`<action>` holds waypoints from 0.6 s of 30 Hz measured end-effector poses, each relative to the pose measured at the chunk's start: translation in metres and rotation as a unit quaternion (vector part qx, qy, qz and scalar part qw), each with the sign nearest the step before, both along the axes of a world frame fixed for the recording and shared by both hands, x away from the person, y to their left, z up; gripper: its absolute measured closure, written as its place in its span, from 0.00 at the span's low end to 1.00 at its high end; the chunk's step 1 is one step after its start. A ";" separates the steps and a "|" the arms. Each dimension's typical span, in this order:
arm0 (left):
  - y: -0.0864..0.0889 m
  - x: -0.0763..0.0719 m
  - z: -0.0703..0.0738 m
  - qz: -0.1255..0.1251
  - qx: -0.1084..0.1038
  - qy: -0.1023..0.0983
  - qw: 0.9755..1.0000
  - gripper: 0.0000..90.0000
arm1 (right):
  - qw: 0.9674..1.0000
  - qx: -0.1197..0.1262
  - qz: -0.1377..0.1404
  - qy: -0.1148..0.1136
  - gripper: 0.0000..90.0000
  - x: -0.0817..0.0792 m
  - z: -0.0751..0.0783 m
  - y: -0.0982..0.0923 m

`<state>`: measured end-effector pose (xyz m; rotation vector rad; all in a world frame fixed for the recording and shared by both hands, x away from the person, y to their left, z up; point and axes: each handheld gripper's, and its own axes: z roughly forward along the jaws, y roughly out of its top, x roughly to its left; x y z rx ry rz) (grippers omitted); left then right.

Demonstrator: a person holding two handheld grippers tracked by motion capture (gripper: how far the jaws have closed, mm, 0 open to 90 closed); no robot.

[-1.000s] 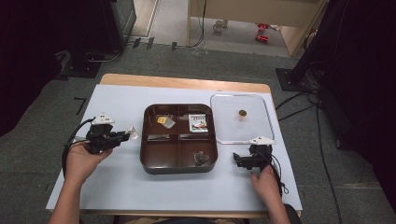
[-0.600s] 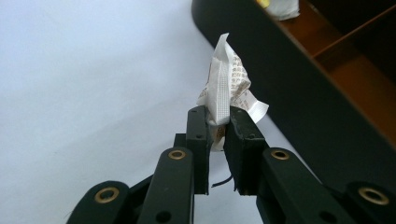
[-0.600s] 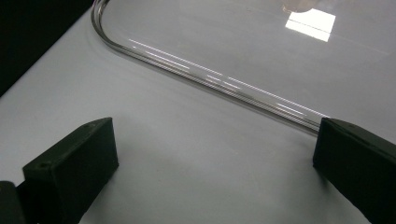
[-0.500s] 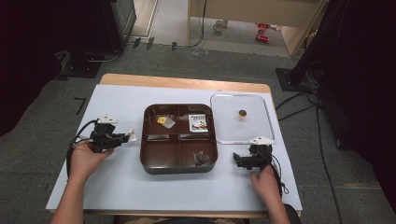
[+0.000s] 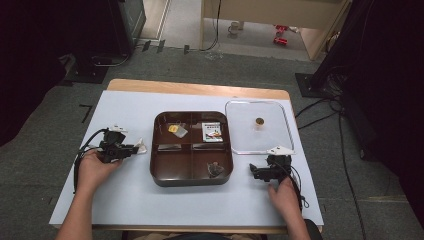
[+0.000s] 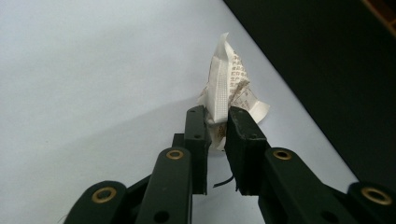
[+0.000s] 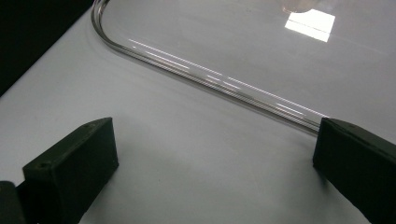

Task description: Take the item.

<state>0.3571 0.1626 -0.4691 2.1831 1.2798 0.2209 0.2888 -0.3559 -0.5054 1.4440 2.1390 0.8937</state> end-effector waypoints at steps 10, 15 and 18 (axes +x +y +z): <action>0.003 -0.002 0.005 0.006 -0.009 -0.014 1.000 0.77 | 1.000 0.000 0.000 0.000 0.00 0.000 0.000 0.000; 0.007 -0.007 0.011 0.010 -0.014 -0.029 0.999 0.75 | 1.000 0.000 0.000 0.000 0.00 0.000 0.000 0.000; 0.010 -0.009 0.014 0.014 -0.015 -0.035 0.999 0.74 | 1.000 0.001 0.000 0.001 0.00 0.000 0.000 0.000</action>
